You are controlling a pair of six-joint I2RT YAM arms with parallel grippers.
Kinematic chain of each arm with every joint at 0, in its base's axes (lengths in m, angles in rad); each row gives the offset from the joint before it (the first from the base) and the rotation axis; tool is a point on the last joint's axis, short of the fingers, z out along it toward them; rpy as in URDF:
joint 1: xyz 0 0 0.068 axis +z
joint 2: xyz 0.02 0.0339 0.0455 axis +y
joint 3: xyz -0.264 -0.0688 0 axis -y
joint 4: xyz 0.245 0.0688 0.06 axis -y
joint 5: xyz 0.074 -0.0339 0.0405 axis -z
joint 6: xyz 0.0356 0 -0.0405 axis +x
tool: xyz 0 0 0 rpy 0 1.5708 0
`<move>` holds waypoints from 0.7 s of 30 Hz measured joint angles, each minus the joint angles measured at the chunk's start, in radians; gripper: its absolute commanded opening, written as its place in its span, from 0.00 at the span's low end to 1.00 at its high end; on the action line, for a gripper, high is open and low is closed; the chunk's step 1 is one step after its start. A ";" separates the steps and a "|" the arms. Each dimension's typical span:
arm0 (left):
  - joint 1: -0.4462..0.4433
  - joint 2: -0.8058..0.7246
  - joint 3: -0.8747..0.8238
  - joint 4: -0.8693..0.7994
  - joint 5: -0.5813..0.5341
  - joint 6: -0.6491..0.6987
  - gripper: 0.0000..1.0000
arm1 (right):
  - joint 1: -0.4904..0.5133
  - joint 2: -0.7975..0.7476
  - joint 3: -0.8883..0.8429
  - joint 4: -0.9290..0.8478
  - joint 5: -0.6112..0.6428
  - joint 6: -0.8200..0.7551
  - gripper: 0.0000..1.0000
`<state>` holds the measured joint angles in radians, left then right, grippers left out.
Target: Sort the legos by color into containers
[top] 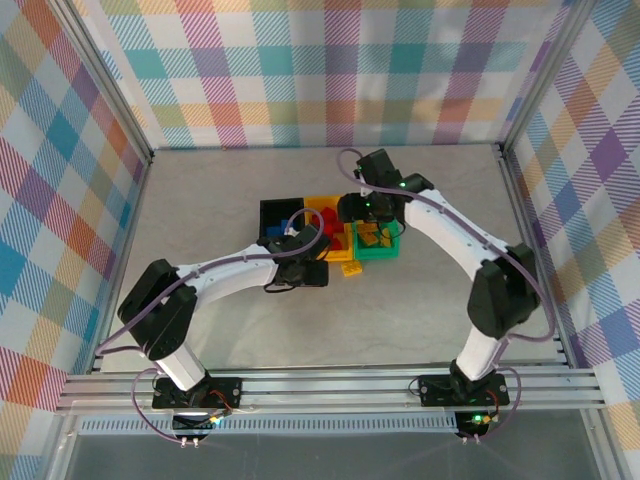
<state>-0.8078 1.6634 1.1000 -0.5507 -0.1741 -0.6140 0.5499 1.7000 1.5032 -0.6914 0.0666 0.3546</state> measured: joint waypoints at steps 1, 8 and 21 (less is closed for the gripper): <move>-0.001 0.007 0.001 0.005 0.000 0.001 0.82 | -0.001 -0.024 -0.019 0.001 0.000 0.000 0.75; -0.002 0.060 0.022 0.006 -0.003 0.012 0.84 | 0.000 -0.140 -0.151 0.002 0.001 0.003 0.81; -0.002 0.172 0.102 0.004 -0.052 0.047 0.84 | 0.000 -0.302 -0.250 -0.011 0.041 0.026 0.84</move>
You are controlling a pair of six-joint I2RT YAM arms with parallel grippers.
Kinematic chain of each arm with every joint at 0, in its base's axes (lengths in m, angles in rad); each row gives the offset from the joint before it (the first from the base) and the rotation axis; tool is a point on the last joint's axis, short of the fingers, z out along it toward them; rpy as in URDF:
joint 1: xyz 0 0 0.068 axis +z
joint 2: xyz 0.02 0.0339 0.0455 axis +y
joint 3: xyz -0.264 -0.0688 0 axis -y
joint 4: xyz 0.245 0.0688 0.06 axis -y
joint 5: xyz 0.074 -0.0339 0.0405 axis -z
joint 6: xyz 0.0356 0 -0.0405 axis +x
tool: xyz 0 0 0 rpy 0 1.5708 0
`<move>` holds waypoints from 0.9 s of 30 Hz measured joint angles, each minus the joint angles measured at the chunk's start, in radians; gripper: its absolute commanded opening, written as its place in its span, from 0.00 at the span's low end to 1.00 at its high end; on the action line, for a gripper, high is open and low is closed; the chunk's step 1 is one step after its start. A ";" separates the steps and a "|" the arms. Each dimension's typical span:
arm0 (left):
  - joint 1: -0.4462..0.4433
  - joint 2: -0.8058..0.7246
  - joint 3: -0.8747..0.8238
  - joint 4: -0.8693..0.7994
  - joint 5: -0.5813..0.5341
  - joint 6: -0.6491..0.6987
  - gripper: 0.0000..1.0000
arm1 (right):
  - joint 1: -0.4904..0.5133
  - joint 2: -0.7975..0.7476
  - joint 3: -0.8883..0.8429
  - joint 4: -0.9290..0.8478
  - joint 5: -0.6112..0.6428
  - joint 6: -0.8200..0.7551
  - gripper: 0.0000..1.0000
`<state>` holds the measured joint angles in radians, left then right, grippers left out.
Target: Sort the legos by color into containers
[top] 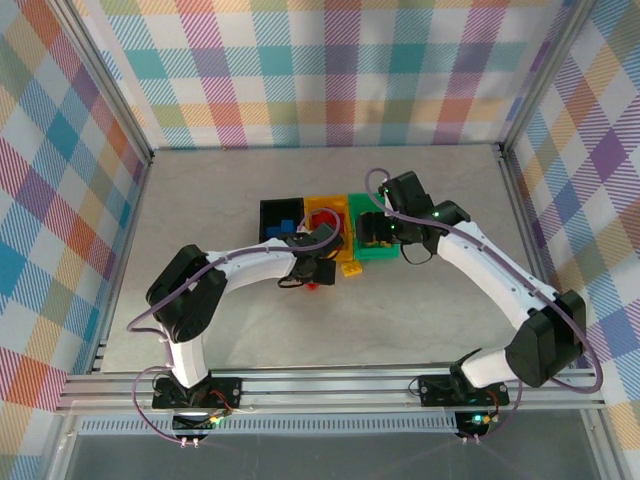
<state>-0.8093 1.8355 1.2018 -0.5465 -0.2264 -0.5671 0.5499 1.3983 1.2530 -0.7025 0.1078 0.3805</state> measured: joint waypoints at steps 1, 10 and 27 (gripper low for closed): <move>0.000 0.005 0.002 0.000 -0.002 0.001 0.84 | 0.000 -0.008 -0.004 -0.001 0.005 0.000 0.85; 0.000 0.039 0.014 -0.001 -0.002 0.012 0.70 | -0.011 -0.079 -0.056 -0.022 0.029 0.007 0.86; -0.011 0.039 0.014 -0.014 0.000 0.008 0.34 | -0.026 -0.143 -0.088 -0.029 0.041 0.016 0.86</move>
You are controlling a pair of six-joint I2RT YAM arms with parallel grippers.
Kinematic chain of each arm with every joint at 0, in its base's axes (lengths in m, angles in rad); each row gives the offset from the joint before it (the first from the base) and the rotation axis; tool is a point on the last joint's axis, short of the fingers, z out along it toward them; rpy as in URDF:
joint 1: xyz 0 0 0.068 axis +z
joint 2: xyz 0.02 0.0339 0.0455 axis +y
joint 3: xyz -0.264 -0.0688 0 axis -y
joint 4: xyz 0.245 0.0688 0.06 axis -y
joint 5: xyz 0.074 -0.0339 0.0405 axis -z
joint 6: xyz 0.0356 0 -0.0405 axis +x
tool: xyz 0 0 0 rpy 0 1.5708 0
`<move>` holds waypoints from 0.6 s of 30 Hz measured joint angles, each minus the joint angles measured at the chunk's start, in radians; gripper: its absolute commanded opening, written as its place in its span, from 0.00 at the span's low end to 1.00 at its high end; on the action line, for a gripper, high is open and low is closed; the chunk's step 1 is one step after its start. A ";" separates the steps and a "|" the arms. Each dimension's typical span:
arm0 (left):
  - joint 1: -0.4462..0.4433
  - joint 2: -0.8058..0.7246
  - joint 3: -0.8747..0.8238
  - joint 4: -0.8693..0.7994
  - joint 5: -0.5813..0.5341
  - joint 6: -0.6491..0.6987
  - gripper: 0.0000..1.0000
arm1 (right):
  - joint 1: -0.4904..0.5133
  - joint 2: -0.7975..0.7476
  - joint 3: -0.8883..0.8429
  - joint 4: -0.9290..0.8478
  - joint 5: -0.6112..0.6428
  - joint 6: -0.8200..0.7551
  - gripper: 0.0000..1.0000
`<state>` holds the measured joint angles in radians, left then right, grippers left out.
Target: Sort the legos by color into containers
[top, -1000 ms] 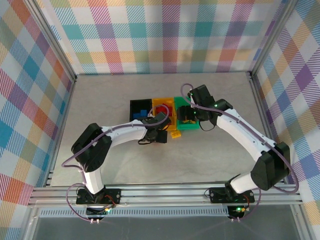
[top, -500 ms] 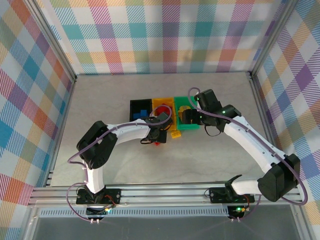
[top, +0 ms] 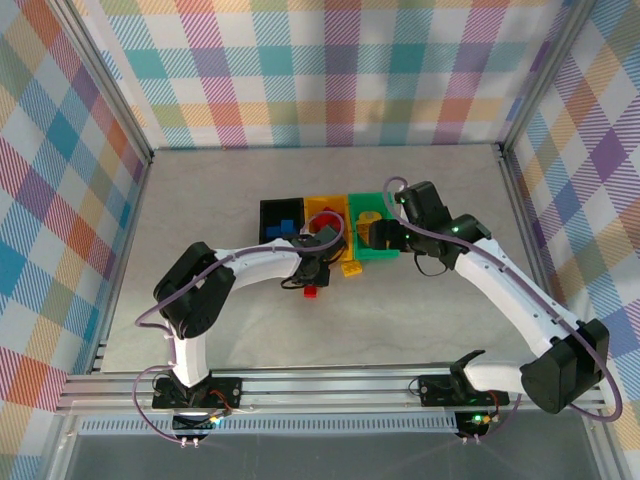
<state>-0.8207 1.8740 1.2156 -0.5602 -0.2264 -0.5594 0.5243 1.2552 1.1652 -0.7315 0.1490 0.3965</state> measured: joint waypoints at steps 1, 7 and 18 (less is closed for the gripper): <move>-0.002 0.000 0.000 -0.002 -0.001 0.000 0.33 | -0.001 -0.003 -0.005 0.000 0.000 0.003 0.87; -0.011 0.000 0.007 -0.016 -0.001 0.003 0.30 | -0.003 -0.011 -0.032 -0.005 0.001 0.007 0.86; -0.021 -0.005 0.090 -0.080 0.000 0.017 0.27 | -0.008 -0.022 -0.043 -0.005 0.002 0.010 0.87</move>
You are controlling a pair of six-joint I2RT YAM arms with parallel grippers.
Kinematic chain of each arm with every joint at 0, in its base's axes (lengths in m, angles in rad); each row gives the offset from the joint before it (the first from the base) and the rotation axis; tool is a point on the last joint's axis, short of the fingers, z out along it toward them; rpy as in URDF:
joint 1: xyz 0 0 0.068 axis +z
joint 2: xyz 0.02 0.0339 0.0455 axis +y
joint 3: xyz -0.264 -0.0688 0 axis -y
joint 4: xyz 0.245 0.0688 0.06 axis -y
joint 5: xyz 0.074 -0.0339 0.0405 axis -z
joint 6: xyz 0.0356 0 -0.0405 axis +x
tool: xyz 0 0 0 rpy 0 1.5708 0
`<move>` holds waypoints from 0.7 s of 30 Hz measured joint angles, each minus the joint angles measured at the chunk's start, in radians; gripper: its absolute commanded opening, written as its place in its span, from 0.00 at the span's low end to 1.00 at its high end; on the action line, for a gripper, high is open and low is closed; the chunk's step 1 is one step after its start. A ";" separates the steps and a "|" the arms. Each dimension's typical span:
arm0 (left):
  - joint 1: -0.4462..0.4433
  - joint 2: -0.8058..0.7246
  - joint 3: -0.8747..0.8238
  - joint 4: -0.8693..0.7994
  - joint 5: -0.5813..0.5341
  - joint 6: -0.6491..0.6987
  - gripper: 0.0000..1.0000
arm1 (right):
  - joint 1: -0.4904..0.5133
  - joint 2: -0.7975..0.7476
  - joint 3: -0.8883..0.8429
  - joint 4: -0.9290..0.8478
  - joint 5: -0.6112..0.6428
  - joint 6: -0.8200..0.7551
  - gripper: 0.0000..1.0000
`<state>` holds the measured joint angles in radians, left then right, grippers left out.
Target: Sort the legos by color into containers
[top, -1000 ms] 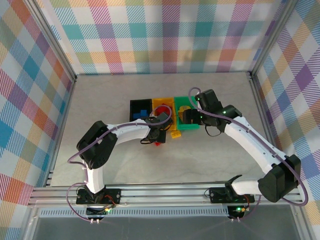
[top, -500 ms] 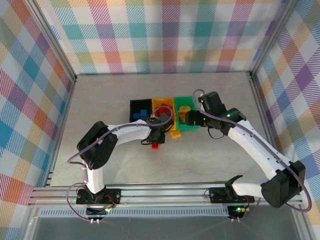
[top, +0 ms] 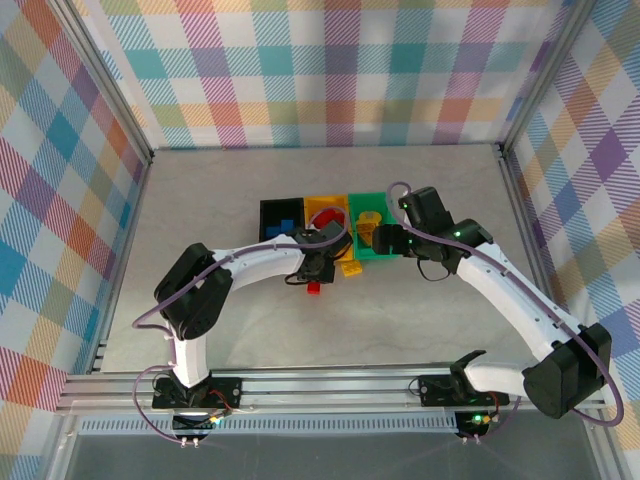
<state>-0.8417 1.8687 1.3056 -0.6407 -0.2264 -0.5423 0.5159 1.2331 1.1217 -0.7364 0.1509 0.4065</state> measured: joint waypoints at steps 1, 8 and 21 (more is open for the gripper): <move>-0.001 -0.002 0.007 -0.007 0.000 0.002 0.27 | 0.000 0.000 0.000 0.000 0.002 0.000 0.87; -0.003 -0.026 0.074 -0.063 -0.002 0.020 0.27 | 0.000 -0.009 -0.034 0.002 0.005 0.000 0.87; 0.046 0.082 0.461 -0.145 -0.037 0.098 0.28 | 0.018 -0.009 -0.176 0.080 -0.022 0.035 0.86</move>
<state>-0.7959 1.9511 1.7664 -0.7860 -0.2634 -0.4442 0.5335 1.2240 0.9455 -0.6559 0.1291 0.4416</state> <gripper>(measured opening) 0.302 0.859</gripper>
